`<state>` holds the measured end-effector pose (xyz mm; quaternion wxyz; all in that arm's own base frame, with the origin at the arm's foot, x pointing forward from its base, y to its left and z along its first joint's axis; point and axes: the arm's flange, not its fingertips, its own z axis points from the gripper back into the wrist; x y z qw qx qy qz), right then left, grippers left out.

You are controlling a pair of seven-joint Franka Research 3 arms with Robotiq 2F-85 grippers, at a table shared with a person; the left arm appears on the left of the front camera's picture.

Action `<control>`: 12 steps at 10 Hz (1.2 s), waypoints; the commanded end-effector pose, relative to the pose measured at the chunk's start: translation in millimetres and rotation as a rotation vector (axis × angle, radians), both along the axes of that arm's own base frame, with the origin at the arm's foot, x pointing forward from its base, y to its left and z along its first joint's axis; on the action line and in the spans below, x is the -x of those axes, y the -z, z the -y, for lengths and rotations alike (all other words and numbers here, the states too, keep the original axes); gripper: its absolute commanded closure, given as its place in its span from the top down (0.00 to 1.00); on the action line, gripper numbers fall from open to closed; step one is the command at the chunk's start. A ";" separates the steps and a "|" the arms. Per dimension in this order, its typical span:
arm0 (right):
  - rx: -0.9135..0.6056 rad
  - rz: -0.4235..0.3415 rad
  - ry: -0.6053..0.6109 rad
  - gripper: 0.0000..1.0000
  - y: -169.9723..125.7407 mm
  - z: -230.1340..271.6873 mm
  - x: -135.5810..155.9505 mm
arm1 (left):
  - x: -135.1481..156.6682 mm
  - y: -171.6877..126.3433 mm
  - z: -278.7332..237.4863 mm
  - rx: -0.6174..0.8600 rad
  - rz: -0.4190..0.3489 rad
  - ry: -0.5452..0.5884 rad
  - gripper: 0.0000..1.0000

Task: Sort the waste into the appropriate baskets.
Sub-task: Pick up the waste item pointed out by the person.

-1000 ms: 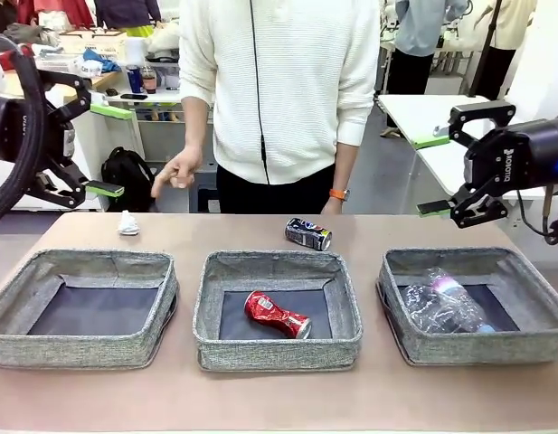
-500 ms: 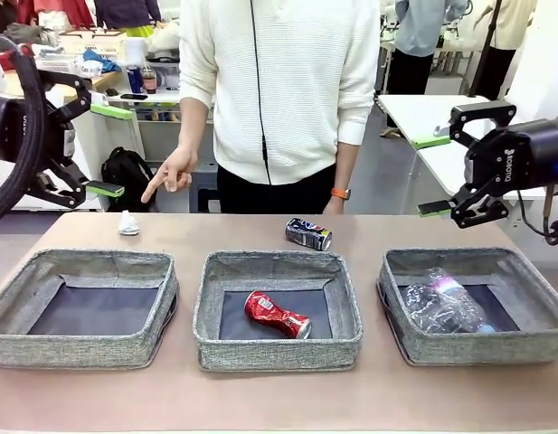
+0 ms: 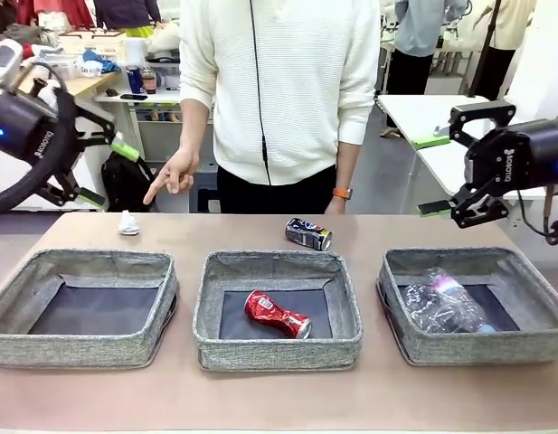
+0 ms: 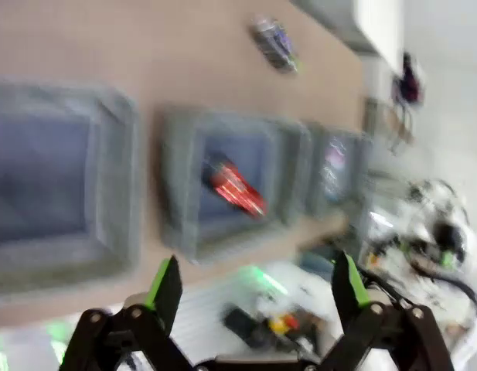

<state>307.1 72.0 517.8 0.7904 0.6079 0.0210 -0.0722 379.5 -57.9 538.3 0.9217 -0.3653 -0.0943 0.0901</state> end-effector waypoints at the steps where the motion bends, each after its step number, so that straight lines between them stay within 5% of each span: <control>1: -0.010 -0.016 0.007 1.00 -5.4 -1.9 0.2 | -53.5 27.3 -12.3 -0.871 0.102 -0.317 1.00; 3: -0.010 -0.016 0.007 1.00 -5.4 -1.9 0.2 | -69.5 36.4 -15.6 -1.065 0.175 -0.312 1.00; 4: -0.010 -0.016 0.007 1.00 -5.4 -1.9 0.2 | -74.2 27.3 -8.9 -0.967 0.234 -0.406 1.00; 5: -0.010 -0.016 0.007 1.00 -5.4 -1.9 0.2 | -69.9 35.8 -23.2 -0.479 0.171 -0.071 1.00; 8: -0.010 -0.016 0.007 1.00 -5.4 -1.9 0.2 | -77.2 35.8 -16.6 -0.576 0.222 -0.114 1.00; 10: -0.010 -0.016 0.007 1.00 -5.4 -1.9 0.2 | -139.6 67.1 -24.4 -0.587 0.049 0.028 1.00; 12: -0.010 -0.016 0.007 1.00 -5.4 -1.9 0.2 | -171.3 106.3 -24.8 -0.566 -0.018 0.095 1.00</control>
